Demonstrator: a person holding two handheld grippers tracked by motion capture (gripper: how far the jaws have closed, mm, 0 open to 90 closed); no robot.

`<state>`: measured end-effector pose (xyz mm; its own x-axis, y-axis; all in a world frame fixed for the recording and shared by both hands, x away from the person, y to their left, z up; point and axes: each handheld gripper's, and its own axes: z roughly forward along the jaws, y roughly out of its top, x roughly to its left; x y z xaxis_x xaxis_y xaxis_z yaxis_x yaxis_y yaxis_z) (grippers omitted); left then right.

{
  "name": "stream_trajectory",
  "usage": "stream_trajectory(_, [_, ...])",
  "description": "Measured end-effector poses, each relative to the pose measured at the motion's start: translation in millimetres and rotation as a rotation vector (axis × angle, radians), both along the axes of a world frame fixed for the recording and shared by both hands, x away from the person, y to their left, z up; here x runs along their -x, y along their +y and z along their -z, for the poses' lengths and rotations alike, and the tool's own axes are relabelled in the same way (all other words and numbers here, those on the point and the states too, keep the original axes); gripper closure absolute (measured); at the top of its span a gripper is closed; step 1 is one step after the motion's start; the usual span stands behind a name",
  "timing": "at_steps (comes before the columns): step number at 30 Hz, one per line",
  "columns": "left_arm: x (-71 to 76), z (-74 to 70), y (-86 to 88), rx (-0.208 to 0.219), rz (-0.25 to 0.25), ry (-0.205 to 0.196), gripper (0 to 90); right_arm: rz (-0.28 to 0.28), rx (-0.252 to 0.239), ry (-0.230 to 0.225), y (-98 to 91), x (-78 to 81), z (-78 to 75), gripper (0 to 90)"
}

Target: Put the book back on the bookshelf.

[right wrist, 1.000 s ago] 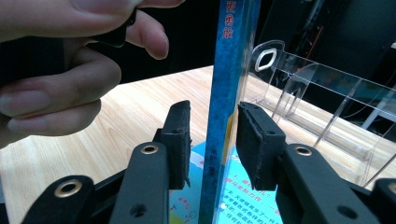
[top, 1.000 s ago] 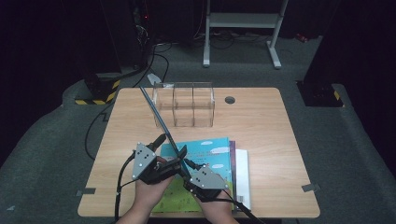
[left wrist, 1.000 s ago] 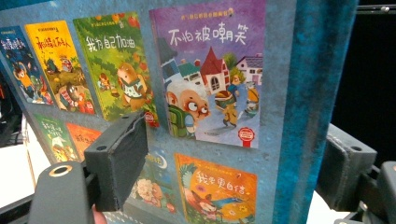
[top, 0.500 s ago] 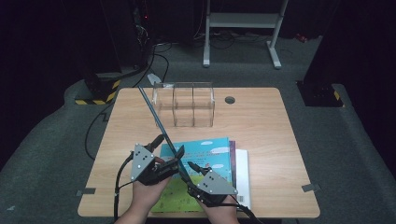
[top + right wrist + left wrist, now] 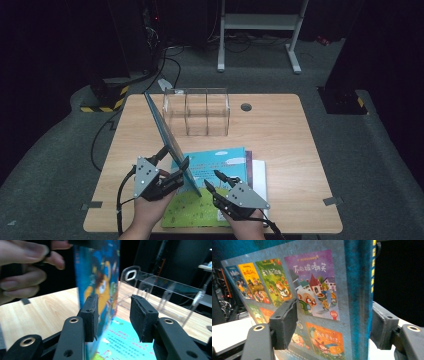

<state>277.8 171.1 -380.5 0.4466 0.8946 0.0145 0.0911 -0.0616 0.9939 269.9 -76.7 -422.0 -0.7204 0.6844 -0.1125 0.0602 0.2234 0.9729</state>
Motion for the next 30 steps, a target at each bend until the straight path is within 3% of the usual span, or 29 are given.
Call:
stream_trajectory(9, [2.1, 0.1, 14.4, -0.041, -0.044, -0.010, 40.3, 0.062, -0.033, 0.001, -21.6, -7.4, -5.2, 58.3])
stream_trajectory(17, [8.1, -1.9, 24.7, -0.053, -0.079, -0.032, 48.2, 0.074, -0.040, -0.004, -25.4, -8.4, -5.5, 58.3])
stream_trajectory(30, [12.8, -0.9, 39.8, -0.035, -0.124, -0.040, 60.5, 0.109, -0.045, 0.002, -36.1, -11.1, -3.9, 58.3])
